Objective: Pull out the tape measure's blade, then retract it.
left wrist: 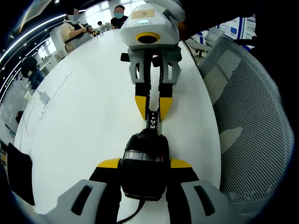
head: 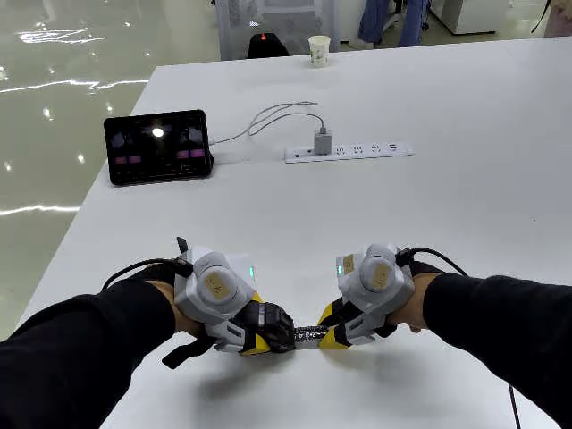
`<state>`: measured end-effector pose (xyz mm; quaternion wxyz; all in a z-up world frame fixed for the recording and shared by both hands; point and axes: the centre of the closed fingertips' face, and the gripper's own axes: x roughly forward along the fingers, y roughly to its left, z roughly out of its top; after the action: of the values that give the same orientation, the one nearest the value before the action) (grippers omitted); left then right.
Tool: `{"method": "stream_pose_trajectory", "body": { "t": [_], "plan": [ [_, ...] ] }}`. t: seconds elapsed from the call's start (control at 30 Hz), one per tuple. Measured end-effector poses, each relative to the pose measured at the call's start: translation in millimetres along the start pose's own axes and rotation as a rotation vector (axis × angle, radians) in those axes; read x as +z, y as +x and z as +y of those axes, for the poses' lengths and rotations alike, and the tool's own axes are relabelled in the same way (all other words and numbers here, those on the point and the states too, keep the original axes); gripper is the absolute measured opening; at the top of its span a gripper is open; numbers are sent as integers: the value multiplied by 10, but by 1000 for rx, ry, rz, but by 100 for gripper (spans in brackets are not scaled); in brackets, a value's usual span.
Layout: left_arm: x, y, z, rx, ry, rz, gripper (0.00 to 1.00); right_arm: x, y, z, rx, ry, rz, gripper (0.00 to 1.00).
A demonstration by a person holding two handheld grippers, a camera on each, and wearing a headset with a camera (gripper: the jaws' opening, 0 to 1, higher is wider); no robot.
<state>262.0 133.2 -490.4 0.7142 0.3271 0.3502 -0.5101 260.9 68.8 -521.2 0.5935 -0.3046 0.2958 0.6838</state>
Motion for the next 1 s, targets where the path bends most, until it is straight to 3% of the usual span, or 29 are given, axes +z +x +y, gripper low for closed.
{"method": "stream_pose_trajectory", "body": {
  "t": [1.0],
  "plan": [
    [0, 6, 0, 1, -2, -3, 31, -158, -117, -26, -13, 15, 8, 10]
  ]
}}
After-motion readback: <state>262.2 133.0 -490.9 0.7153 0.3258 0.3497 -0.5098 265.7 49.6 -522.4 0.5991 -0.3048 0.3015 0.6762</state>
